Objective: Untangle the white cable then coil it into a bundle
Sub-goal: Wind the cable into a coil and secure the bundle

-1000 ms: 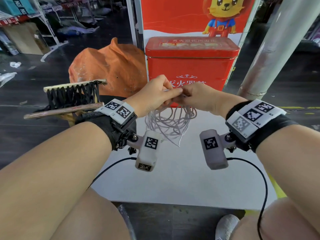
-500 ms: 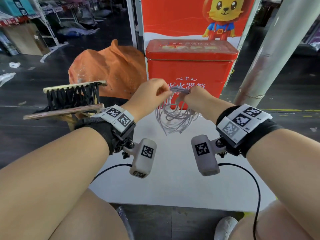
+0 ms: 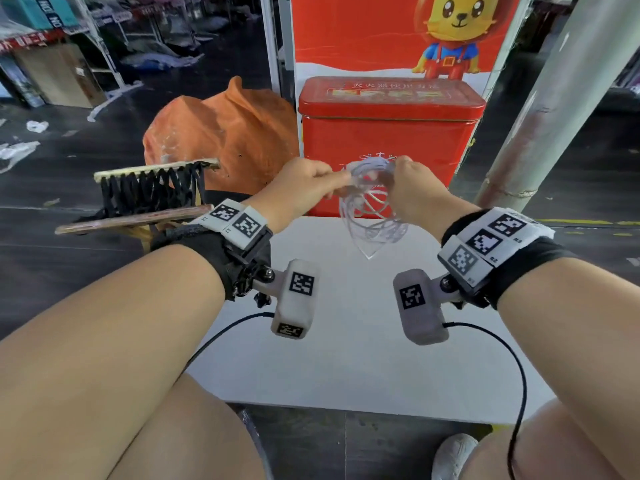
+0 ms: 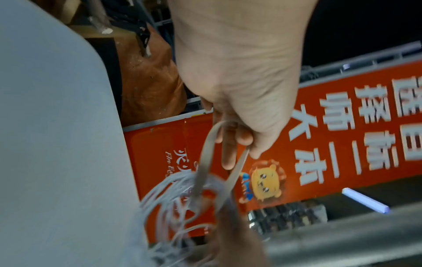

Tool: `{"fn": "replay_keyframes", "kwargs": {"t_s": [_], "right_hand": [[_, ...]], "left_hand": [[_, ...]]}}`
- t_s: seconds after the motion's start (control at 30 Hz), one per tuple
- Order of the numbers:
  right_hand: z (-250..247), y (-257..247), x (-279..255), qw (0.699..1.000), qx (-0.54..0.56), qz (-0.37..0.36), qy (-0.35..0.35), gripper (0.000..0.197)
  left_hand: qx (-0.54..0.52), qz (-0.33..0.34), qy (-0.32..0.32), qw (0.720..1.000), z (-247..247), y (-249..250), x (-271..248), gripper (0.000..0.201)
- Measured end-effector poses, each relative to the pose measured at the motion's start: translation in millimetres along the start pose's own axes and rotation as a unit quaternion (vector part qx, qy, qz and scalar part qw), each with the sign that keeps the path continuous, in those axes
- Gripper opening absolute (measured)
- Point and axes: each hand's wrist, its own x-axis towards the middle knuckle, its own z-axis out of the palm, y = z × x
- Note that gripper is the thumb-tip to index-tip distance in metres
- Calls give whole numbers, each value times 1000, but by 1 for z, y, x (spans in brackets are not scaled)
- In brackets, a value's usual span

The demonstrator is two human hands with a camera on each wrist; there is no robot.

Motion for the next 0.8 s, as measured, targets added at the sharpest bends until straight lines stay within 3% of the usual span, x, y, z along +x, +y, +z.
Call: {"fn": "replay_keyframes", "kwargs": {"t_s": [0.1,0.17,0.23,0.27,0.33,0.37,0.47,0.63,0.73,0.8], "right_hand": [[-5,6,-5,999,1,19,-49,28],[-5,2,-9,997,9,34,-73,29],[-3,-2,-16,996,-16,13,-83,45],[0,-3,-18,995,-30,-7,-100,45],[4,-10,-21,985,-70,-27,-154,14],[7,-10,-21,980,-89,-50,-168,28],[12,-9,-23,971,-77,-79,-215,48],[15,-10,-24,973,59,1,-221,45],[16,-11,-19,971,132,14,-197,47],[16,-12,-18,971,146,22,-186,48]], "left_hand": [[-102,-23,28,994,-11,4,1,45],[-215,-43,30,975,-14,6,2,44],[-284,-51,40,957,-13,12,1,43],[-298,-56,49,952,-12,16,1,42],[-320,-62,64,943,-10,21,2,37],[-326,-63,72,941,-9,23,3,32],[-254,-52,100,961,-12,18,5,24],[-49,-69,33,996,-10,3,1,48],[36,-118,75,989,-10,-10,5,58],[116,-115,125,979,-13,-14,6,57]]}}
